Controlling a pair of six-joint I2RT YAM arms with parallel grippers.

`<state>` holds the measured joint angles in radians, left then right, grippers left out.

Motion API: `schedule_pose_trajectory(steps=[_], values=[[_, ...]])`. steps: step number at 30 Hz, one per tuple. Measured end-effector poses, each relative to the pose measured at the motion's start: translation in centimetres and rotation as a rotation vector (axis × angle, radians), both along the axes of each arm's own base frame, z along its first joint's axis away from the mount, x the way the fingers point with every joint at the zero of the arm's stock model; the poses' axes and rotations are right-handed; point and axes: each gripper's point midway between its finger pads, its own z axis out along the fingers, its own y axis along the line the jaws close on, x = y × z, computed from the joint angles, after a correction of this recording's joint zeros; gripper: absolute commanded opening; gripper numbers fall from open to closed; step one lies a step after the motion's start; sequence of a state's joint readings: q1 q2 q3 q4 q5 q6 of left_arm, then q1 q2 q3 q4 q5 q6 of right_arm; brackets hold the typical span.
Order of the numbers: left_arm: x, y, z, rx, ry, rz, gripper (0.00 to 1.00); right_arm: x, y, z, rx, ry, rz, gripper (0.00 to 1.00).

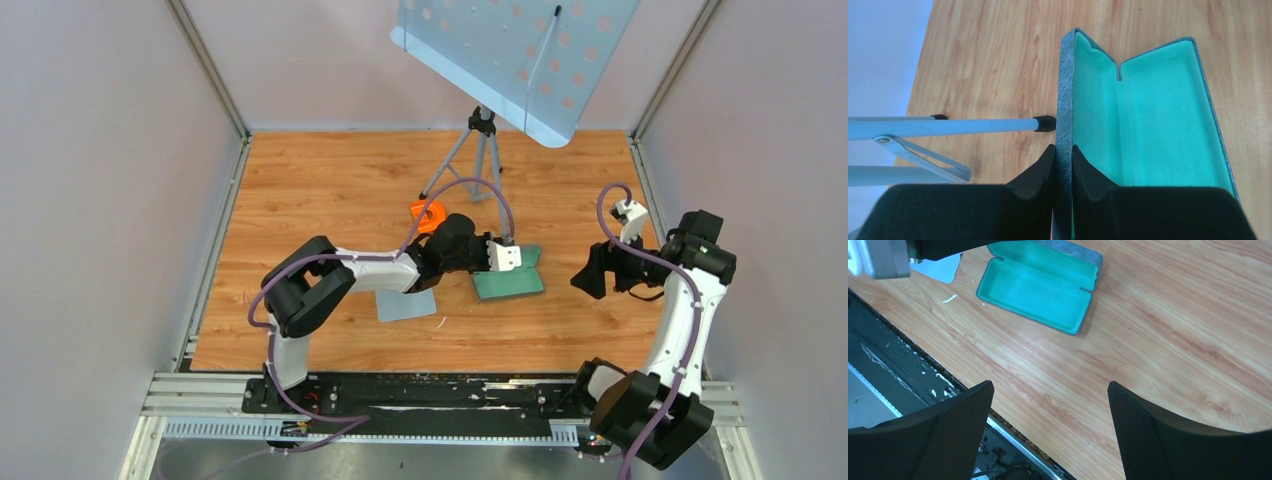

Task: Organize the sunglasses
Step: Place the sunglasses case at the center of the board.

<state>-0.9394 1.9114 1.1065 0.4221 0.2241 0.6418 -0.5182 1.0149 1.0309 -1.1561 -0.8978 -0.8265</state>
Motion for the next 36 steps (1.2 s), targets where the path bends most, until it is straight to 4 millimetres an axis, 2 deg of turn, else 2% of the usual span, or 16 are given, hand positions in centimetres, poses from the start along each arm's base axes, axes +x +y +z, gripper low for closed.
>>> schedule_pose_trajectory(steps=[9, 14, 21, 29, 36], values=[[0.9, -1.0, -1.1, -0.029, -0.021, -0.047, 0.08, 0.0, 0.6, -1.0, 0.063, 0.046, 0.064, 0.86], [1.0, -1.8, -1.3, -0.05, -0.022, -0.065, 0.17, -0.2, 0.8, -1.1, 0.068, 0.051, 0.082, 0.86], [0.8, -2.1, -1.0, -0.069, -0.007, -0.077, 0.24, -0.6, 1.2, -1.0, 0.082, 0.048, 0.107, 0.86], [0.8, -2.5, -0.5, -0.085, 0.01, -0.08, 0.28, -1.0, 1.5, -1.0, 0.096, 0.059, 0.123, 0.86], [0.7, -2.6, -0.4, -0.09, 0.02, -0.081, 0.37, -1.3, 1.7, -1.0, 0.1, 0.064, 0.134, 0.86]])
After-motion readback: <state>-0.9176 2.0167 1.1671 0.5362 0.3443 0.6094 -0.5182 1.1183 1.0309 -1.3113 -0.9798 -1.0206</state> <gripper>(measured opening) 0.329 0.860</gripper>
